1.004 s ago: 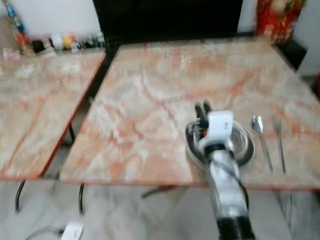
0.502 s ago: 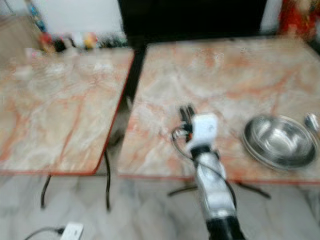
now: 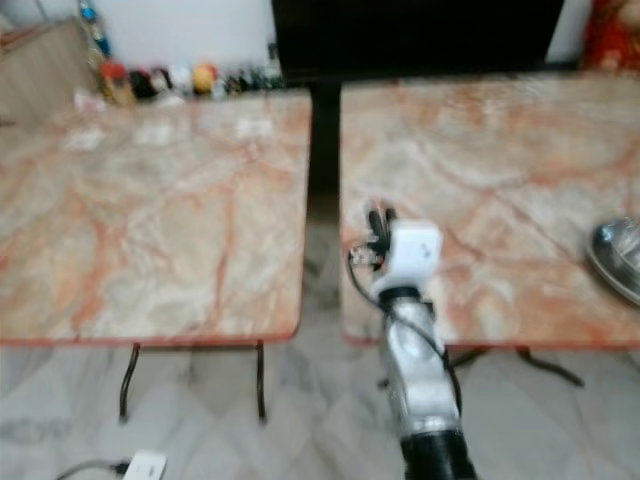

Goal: Setting the table

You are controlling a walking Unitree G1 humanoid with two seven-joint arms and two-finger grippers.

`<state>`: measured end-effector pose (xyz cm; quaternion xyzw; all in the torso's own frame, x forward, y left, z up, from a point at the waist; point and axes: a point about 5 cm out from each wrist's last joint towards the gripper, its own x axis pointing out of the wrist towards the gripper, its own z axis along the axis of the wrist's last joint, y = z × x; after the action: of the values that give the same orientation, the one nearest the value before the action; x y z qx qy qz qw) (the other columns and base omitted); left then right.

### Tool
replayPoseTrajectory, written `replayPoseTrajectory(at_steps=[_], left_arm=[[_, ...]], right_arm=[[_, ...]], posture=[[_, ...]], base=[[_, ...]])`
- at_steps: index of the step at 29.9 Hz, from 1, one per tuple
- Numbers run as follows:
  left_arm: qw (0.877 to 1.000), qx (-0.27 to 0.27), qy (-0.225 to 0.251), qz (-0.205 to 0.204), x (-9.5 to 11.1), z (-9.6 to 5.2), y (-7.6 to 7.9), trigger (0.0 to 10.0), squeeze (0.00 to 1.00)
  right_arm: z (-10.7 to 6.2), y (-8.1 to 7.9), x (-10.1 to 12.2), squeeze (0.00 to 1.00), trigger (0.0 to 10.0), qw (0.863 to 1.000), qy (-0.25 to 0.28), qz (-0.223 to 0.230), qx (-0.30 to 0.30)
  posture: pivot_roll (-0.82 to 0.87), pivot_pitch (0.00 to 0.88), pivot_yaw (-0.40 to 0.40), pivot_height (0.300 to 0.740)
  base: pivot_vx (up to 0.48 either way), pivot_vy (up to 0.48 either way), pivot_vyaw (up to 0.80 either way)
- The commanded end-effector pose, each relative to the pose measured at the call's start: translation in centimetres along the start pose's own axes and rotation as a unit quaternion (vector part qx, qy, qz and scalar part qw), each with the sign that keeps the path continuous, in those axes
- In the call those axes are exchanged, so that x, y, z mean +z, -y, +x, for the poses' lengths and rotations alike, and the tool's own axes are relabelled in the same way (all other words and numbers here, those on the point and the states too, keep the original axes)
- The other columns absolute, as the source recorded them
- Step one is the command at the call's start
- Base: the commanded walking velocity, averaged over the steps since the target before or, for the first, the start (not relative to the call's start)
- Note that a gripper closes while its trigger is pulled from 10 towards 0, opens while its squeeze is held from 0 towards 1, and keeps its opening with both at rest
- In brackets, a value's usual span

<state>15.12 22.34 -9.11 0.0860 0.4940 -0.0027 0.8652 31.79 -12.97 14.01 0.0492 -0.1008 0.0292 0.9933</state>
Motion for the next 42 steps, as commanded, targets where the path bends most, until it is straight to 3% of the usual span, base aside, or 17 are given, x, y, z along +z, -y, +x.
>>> replayPoseTrajectory(at_steps=[1, 12, 13, 31, 33, 34, 35, 42], left_arm=[[1.0, 0.01, -0.007, -0.001, -0.34, -0.12, -0.64, 10.0, 0.0], [1.0, 0.015, -0.002, -0.015, -0.07, -0.08, -0.81, 10.0, 0.0], [1.0, 0.016, -0.002, -0.016, -0.04, -0.07, -0.81, 10.0, 0.0], [1.0, 0.019, 0.002, -0.025, 0.35, 0.01, -0.78, 10.0, 0.0], [0.999, 0.019, 0.002, -0.025, 0.36, 0.02, -0.75, 10.0, 0.0], [0.999, 0.019, 0.002, -0.026, 0.37, 0.02, -0.75, 10.0, 0.0], [0.999, 0.019, 0.002, -0.027, 0.4, 0.03, -0.7, 10.0, 0.0], [0.999, 0.02, 0.002, -0.027, 0.4, 0.04, -0.66, 10.0, 0.0]], right_arm=[[0.27, -1.07, 0.42, 0.0, 10.0, 1.0, 0.007, 0.003, 0.015], [0.84, -1.54, 0.78, 0.0, 10.0, 1.0, 0.009, 0.009, 0.021], [0.84, -1.6, 0.8, 1.0, 10.0, 1.0, 0.009, 0.01, 0.022], [1.1, -1.44, 0.81, 1.0, 10.0, 1.0, 0.009, 0.008, 0.015], [1.1, -1.39, 0.78, 0.95, 10.0, 1.0, 0.008, 0.005, 0.014], [1.1, -1.39, 0.76, 0.31, 10.0, 1.0, 0.007, 0.004, 0.013], [1.11, -1.42, 0.69, 0.0, 10.0, 1.0, 0.006, 0.004, 0.013], [1.09, -1.55, 0.68, 0.0, 10.0, 1.0, 0.005, 0.005, 0.015]], posture=[[-0.12, 0.0, 0.045, 0.74], [-0.1, 0.0, 0.033, 0.74], [-0.1, 0.002, 0.033, 0.74], [-0.1, 0.014, 0.039, 0.74], [-0.1, 0.015, 0.038, 0.74], [-0.1, 0.015, 0.038, 0.74], [-0.1, 0.018, 0.037, 0.74], [-0.1, 0.019, 0.038, 0.74]], base=[[0.0, 0.48, 0.0], [0.0, 0.48, 0.0], [0.0, 0.48, 0.0], [0.0, 0.48, 0.0], [0.0, 0.48, 0.0], [0.0, 0.48, 0.0], [0.0, 0.48, 0.0], [0.0, 0.48, 0.0]])
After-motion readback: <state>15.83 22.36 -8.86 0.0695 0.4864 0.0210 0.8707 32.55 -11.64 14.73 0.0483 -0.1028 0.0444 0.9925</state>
